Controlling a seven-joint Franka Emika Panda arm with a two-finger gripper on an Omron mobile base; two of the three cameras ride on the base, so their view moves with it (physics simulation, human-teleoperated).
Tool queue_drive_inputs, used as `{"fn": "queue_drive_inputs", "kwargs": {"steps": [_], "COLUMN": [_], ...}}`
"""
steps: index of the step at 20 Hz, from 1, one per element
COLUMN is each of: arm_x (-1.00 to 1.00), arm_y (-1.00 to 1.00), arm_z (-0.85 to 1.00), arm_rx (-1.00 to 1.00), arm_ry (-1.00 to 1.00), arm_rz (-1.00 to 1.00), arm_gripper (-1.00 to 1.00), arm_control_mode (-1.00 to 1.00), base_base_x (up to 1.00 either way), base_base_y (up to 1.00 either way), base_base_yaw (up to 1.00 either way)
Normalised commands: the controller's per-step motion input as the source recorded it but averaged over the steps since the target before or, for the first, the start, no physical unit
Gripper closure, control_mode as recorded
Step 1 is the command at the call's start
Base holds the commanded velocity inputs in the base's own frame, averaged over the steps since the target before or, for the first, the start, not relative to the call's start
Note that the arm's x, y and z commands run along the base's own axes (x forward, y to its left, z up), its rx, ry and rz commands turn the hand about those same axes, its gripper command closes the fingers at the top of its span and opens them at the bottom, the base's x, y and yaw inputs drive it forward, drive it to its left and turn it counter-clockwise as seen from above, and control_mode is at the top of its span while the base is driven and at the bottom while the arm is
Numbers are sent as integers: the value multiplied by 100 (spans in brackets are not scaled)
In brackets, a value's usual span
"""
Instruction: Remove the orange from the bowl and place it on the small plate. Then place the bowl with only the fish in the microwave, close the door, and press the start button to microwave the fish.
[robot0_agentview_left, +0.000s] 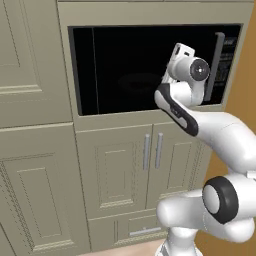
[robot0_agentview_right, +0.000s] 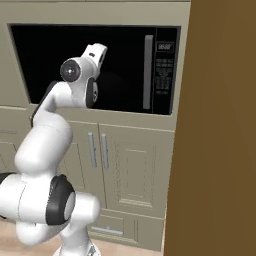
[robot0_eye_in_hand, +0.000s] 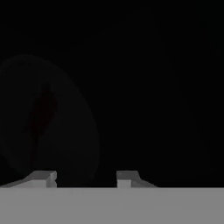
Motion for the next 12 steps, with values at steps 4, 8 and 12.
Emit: {"fn": "queue_drive_inputs", "kwargs": {"steps": [4,8,12], "arm_x": [-73,-100,-95], "arm_y": [-45,-83,-100], "arm_z": [0,0,0], "arm_rx": [0,3,1], "arm_ry": [-8,-11,-6], "arm_rz": [0,0,0], "arm_gripper": [-100,-100,-100], "arm_control_mode": [-100,-100,-100], "base_base_x": [0,0,0], "base_base_y": [0,0,0], "base_base_yaw": [0,0,0]}}
